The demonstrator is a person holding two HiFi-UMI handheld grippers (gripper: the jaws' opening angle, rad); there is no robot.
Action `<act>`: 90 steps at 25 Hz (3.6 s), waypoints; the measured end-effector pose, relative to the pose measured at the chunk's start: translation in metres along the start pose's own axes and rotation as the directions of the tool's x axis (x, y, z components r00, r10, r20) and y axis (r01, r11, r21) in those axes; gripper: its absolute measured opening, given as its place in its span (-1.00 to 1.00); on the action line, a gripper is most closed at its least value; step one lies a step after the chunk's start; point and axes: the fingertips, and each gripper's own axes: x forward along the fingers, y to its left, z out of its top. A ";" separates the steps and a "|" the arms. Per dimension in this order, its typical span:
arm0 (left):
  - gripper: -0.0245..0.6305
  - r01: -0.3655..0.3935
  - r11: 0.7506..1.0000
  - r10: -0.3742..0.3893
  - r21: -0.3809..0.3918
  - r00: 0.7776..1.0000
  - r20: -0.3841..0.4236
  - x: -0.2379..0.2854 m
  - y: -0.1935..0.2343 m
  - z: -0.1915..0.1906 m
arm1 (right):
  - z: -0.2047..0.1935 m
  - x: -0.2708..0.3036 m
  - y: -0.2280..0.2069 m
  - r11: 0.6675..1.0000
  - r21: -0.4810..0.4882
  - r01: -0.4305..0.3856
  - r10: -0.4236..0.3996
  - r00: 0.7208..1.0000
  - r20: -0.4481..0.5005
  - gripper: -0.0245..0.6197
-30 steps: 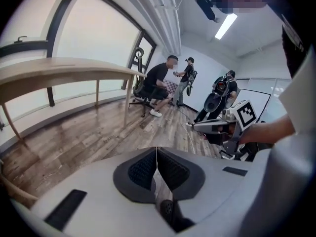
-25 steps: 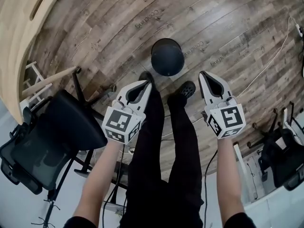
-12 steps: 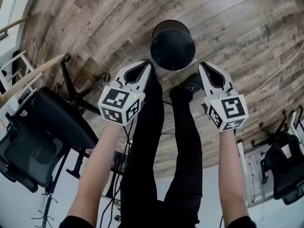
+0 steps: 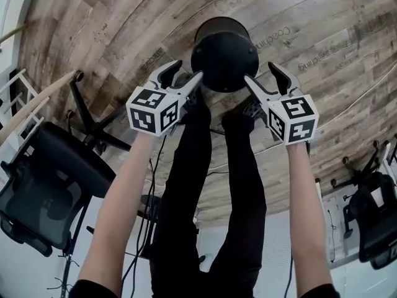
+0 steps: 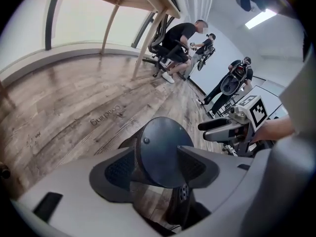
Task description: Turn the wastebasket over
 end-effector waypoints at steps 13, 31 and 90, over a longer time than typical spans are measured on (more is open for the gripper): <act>0.15 0.128 0.991 -0.123 0.025 0.980 -0.154 0.063 0.010 -0.029 | -0.040 0.062 -0.012 0.989 0.097 -0.112 0.121 0.988 -0.091 0.13; -0.04 0.080 0.965 -0.048 0.251 0.990 -0.131 0.054 0.006 0.001 | -0.019 0.054 -0.021 0.998 0.007 -0.056 0.057 0.992 -0.108 0.10; 0.13 0.139 0.969 -0.067 0.206 0.944 -0.324 0.115 0.000 -0.177 | -0.190 0.103 -0.013 0.997 0.011 -0.081 0.081 0.957 -0.278 0.22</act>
